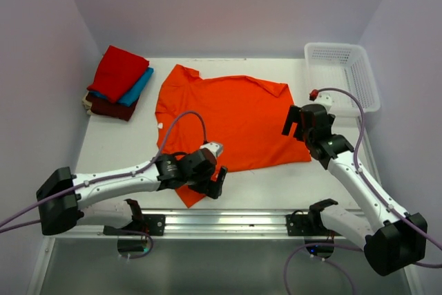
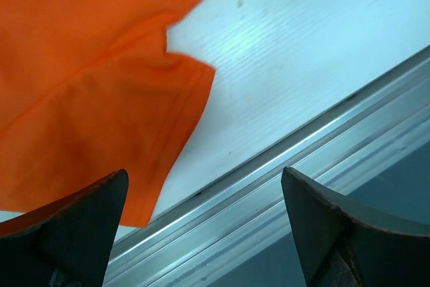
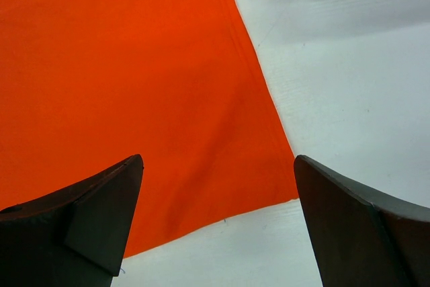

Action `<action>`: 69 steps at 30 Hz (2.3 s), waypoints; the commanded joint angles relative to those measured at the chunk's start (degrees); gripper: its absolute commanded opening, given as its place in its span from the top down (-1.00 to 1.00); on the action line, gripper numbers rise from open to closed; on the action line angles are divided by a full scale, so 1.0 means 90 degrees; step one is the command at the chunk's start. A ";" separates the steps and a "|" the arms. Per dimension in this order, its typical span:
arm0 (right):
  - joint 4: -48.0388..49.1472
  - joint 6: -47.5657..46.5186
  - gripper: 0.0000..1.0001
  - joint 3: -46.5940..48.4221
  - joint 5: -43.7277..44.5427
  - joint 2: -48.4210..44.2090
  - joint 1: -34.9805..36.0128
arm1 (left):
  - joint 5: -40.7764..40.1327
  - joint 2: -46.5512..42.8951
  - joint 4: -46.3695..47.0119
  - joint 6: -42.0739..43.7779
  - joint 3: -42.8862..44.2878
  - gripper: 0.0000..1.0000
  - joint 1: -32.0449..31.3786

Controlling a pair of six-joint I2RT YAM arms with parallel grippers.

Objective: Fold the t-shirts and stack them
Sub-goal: Grap the side of the flattened tshirt closest away from the robot with both arms

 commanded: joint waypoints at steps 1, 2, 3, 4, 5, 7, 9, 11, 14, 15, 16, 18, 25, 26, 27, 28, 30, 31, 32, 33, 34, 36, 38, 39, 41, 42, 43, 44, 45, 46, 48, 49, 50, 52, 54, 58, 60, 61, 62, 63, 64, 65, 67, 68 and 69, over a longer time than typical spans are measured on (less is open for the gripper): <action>-0.0270 0.0143 -0.97 0.0001 -0.0127 0.0117 0.0025 | 0.0120 0.0479 -0.0407 -0.0319 -0.0175 -1.00 -0.0257; -0.0280 0.0152 -0.97 -0.0019 -0.0127 0.0108 0.0015 | 0.0110 0.0586 -0.0368 -0.0328 -0.0224 -0.99 -0.0257; -0.0280 0.0152 -0.96 -0.0028 -0.0117 0.0089 0.0025 | 0.0274 0.0616 -0.0300 -0.0328 -0.0292 -0.93 -0.0257; -0.0319 0.0152 -0.96 -0.0058 -0.0088 0.0069 0.0015 | 0.0228 0.0665 -0.0367 -0.0396 -0.0303 -0.82 -0.0267; -0.0319 0.0152 -0.96 -0.0067 -0.0078 0.0040 0.0015 | 0.0227 0.0694 -0.0368 -0.0397 -0.0303 -0.79 -0.0306; -0.0280 0.0181 -0.94 -0.0116 -0.0078 0.0020 0.0025 | -0.0065 0.0743 -0.0855 -0.0572 -0.0225 -0.76 -0.0451; -0.0280 0.0191 -0.94 -0.0146 -0.0078 0.0030 0.0015 | -0.0173 0.0705 -0.1118 -0.0689 -0.0331 -0.71 -0.0501; -0.0329 0.0211 -0.92 -0.0126 -0.0049 0.0078 0.0025 | -0.0163 0.0646 -0.1120 -0.0748 -0.0487 -0.67 -0.0501; -0.0378 0.0231 -0.90 -0.0087 0.0009 0.0088 0.0015 | 0.0032 0.0685 -0.1110 -0.0846 -0.0673 -0.61 -0.0540; -0.0378 0.0231 -0.89 -0.0097 0.0039 0.0088 0.0015 | 0.0071 0.0675 -0.1100 -0.0913 -0.0780 -0.61 -0.0579; -0.0368 0.0240 -0.89 -0.0097 0.0049 0.0088 0.0025 | 0.0081 0.0666 -0.1110 -0.0933 -0.0820 -0.61 -0.0589; -0.0378 0.0289 -0.86 -0.0097 0.0068 0.0108 0.0015 | 0.0119 0.0597 -0.1052 -0.0953 -0.1004 -0.60 -0.0609; -0.0221 0.0377 -0.60 -0.0243 0.0010 0.0040 0.0025 | 0.0237 0.0733 -0.0709 -0.0856 -0.1075 -0.47 -0.0609; -0.0183 0.0367 -0.59 -0.0272 0.0000 0.0049 0.0025 | 0.0092 0.0763 -0.0874 -0.0875 -0.0871 -0.47 -0.0609; -0.0182 0.0377 -0.58 -0.0282 -0.0010 0.0059 0.0015 | -0.0045 0.0763 -0.1001 -0.0923 -0.0743 -0.47 -0.0696; -0.0192 0.0367 -0.58 -0.0311 -0.0010 0.0088 0.0025 | -0.0191 0.0773 -0.1147 -0.0972 -0.0597 -0.46 -0.0764; -0.0182 0.0338 -0.58 -0.0331 0.0000 0.0117 0.0025 | -0.0495 0.0802 -0.1558 -0.1080 -0.0187 -0.45 -0.0988; -0.0182 0.0328 -0.58 -0.0341 0.0000 0.0166 0.0025 | -0.0544 0.0831 -0.1607 -0.1090 -0.0118 -0.46 -0.1047; -0.0173 0.0338 -0.58 -0.0351 0.0000 0.0166 0.0015 | -0.0554 0.0841 -0.1540 -0.1061 -0.0098 -0.47 -0.1096; -0.0153 0.0328 -0.58 -0.0351 0.0000 0.0176 0.0015 | -0.0535 0.0861 -0.1452 -0.1022 -0.0156 -0.48 -0.1126; -0.0153 0.0348 -0.58 -0.0351 -0.0029 0.0176 0.0015 | -0.0525 0.0948 -0.1365 -0.1002 -0.0224 -0.50 -0.1126; -0.0124 0.0328 -0.57 -0.0351 -0.0039 0.0186 0.0025 | -0.0457 0.1085 -0.1091 -0.0915 -0.0380 -0.50 -0.1126; -0.0143 0.0299 -0.57 -0.0322 -0.0039 0.0186 0.0025 | -0.0330 0.1231 -0.0778 -0.0865 -0.0556 -0.51 -0.1126; -0.0163 0.0289 -0.56 -0.0292 -0.0039 0.0196 0.0025 | -0.0320 0.1309 -0.0729 -0.0865 -0.0615 -0.52 -0.1126; -0.0192 0.0270 -0.54 -0.0273 -0.0039 0.0167 0.0015 | -0.0320 0.1329 -0.0612 -0.0885 -0.0742 -0.52 -0.1117; -0.0173 0.0270 -0.52 -0.0282 -0.0039 0.0147 0.0015 | -0.0310 0.1349 -0.0563 -0.0885 -0.0771 -0.52 -0.1107; -0.0172 0.0270 -0.49 -0.0282 -0.0049 0.0128 0.0025 | -0.0300 0.1368 -0.0505 -0.0875 -0.0810 -0.52 -0.1107; -0.0172 0.0270 -0.47 -0.0292 -0.0078 0.0108 0.0025 | -0.0281 0.1369 -0.0417 -0.0846 -0.0859 -0.51 -0.1097; -0.0143 0.0279 -0.43 -0.0302 -0.0088 0.0079 0.0025 | -0.0261 0.1427 -0.0368 -0.0836 -0.0879 -0.50 -0.1068; -0.0134 0.0279 -0.36 -0.0331 -0.0117 0.0079 0.0015 | -0.0242 0.1456 -0.0310 -0.0807 -0.0898 -0.48 -0.1068; -0.0133 0.0279 -0.18 -0.0351 -0.0146 0.0049 0.0015 | -0.0164 0.1534 -0.0192 -0.0758 -0.0957 -0.40 -0.1058; -0.0153 0.0279 -0.11 -0.0360 -0.0137 0.0030 0.0015 | -0.0144 0.1544 -0.0163 -0.0758 -0.1005 -0.35 -0.1058; -0.0143 0.0279 0.20 -0.0361 -0.0117 0.0010 0.0025 | -0.0134 0.1554 -0.0153 -0.0768 -0.1025 -0.30 -0.1058; -0.0182 0.0318 0.50 -0.0370 -0.0039 -0.0038 0.0025 | -0.0105 0.1545 -0.0162 -0.0806 -0.1074 -0.19 -0.1058; -0.0202 0.0338 0.60 -0.0370 -0.0010 -0.0058 0.0025 | -0.0134 0.1486 -0.0201 -0.0836 -0.1084 -0.03 -0.1058; -0.0202 0.0357 0.71 -0.0361 -0.0029 -0.0068 0.0015 | -0.0221 0.1437 -0.0250 -0.0875 -0.1132 0.21 -0.1058; -0.0202 0.0367 0.73 -0.0361 -0.0029 -0.0058 0.0015 | -0.0232 0.1466 -0.0251 -0.0904 -0.1162 0.30 -0.1058; -0.0202 0.0367 0.74 -0.0361 -0.0020 -0.0048 0.0025 | -0.0232 0.1466 -0.0241 -0.0924 -0.1181 0.31 -0.1058; -0.0192 0.0377 0.74 -0.0380 -0.0010 -0.0029 0.0025 | -0.0232 0.1476 -0.0231 -0.0934 -0.1201 0.33 -0.1058; -0.0202 0.0387 0.74 -0.0370 -0.0010 -0.0019 0.0025 | -0.0241 0.1486 -0.0221 -0.0934 -0.1230 0.35 -0.1058; -0.0221 0.0387 0.77 -0.0370 -0.0010 -0.0029 0.0015 | -0.0232 0.1505 -0.0211 -0.0934 -0.1250 0.37 -0.1058; -0.0202 0.0387 0.79 -0.0380 0.0000 -0.0029 0.0025 | -0.0251 0.1544 -0.0211 -0.0943 -0.1260 0.39 -0.1058; -0.0192 0.0397 0.87 -0.0390 0.0010 -0.0019 0.0015 | -0.0280 0.1564 -0.0221 -0.0963 -0.1299 0.46 -0.1058; -0.0182 0.0387 0.92 -0.0390 0.0019 -0.0019 0.0025 | -0.0290 0.1583 -0.0211 -0.0973 -0.1308 0.73 -0.1058; -0.0182 0.0387 0.96 -0.0409 0.0029 -0.0019 0.0025 | -0.0319 0.1574 -0.0279 -0.0992 -0.1308 0.96 -0.1058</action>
